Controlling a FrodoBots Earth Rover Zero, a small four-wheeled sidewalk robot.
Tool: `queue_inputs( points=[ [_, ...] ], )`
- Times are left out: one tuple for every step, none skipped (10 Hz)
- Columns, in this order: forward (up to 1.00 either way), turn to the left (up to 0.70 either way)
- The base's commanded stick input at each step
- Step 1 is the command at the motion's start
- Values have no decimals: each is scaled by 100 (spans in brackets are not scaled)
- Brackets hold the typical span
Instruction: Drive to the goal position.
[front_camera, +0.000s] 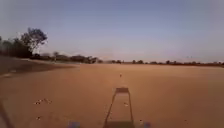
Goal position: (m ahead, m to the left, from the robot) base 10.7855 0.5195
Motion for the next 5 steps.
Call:
queue_inputs(
  points=[
    [59, 0],
    [59, 0],
    [59, 0],
    [59, 0],
    [59, 0]
  ],
)
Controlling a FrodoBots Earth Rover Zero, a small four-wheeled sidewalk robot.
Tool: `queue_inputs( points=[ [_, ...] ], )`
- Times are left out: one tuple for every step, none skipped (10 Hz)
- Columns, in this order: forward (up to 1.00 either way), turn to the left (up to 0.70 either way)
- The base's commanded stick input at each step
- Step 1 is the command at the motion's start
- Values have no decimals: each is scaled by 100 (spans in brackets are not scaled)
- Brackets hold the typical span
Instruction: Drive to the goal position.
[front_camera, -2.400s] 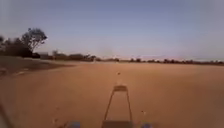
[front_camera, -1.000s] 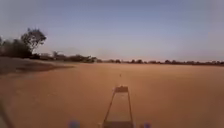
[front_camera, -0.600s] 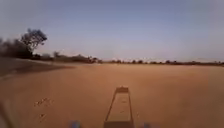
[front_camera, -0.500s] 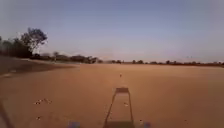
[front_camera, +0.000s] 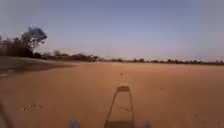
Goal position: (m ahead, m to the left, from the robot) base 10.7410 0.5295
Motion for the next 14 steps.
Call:
queue_inputs(
  points=[
    [59, 0],
    [59, 0],
    [59, 0],
    [59, 0],
    [59, 0],
    [59, 0],
    [59, 0],
    [59, 0],
    [59, 0],
    [59, 0],
    [59, 0],
    [59, 0],
    [59, 0],
    [59, 0]
  ],
)
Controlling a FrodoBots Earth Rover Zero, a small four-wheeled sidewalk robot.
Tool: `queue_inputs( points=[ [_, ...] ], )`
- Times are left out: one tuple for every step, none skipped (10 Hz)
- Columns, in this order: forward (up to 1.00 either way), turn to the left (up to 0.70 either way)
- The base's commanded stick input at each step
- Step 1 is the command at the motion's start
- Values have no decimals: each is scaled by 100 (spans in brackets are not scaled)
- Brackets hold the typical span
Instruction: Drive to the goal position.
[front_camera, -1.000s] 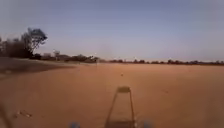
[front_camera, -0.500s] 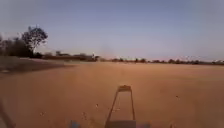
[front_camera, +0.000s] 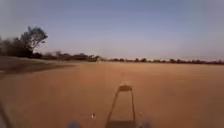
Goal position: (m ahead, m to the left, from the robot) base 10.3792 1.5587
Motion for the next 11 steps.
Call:
queue_inputs(
  points=[
    [59, 0],
    [59, 0],
    [59, 0],
    [59, 0],
    [59, 0],
    [59, 0],
    [60, 0],
    [60, 0],
    [60, 0],
    [60, 0],
    [59, 0]
  ],
)
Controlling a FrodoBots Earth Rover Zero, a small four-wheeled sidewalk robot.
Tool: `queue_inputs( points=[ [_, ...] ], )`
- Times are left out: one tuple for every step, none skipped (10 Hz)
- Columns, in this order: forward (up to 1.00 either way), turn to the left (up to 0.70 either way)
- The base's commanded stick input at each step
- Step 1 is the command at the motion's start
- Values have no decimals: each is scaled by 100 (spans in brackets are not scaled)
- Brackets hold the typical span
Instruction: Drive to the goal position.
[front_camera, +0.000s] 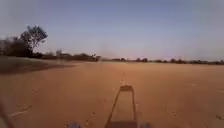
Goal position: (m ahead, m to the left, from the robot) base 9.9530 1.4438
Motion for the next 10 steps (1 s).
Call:
queue_inputs(
  points=[
    [59, 51],
    [59, 0],
    [59, 0],
    [59, 0],
    [59, 0],
    [59, 0],
    [59, 0],
    [59, 0],
    [59, 0],
    [59, 0]
  ],
)
